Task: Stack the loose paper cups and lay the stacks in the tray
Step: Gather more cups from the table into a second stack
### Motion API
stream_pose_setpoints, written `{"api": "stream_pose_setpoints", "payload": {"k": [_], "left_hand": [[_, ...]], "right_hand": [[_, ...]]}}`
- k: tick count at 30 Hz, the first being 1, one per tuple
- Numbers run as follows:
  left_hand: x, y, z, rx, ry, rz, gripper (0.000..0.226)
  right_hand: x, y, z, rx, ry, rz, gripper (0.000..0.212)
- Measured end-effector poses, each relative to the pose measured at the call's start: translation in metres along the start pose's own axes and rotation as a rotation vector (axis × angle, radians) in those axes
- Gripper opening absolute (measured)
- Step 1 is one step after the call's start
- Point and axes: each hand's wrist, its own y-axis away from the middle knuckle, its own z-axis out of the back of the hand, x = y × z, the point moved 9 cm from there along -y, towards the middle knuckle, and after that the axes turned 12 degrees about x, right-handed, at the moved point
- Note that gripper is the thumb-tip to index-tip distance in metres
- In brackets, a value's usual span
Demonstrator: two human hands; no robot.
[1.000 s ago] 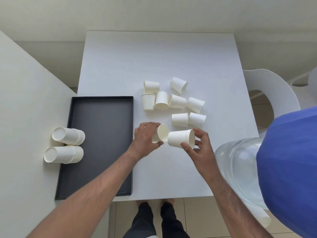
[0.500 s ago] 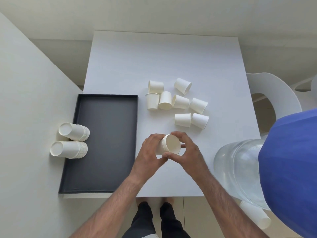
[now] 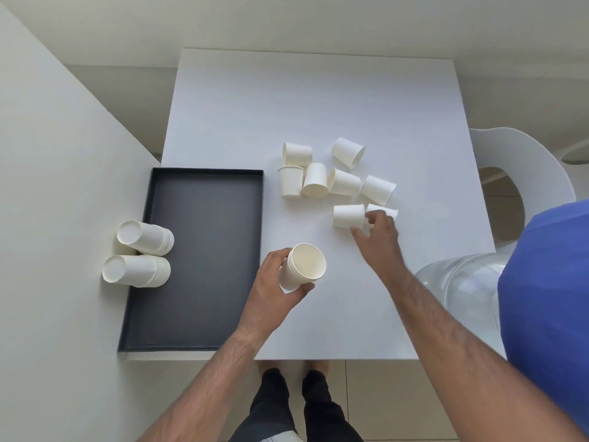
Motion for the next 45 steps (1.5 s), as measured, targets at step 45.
{"api": "stream_pose_setpoints", "payload": {"k": [45], "left_hand": [[0.015, 0.018, 0.027, -0.073, -0.063, 0.006, 0.077]], "right_hand": [[0.082, 0.124, -0.065, 0.322, 0.332, 0.547, 0.032]]}}
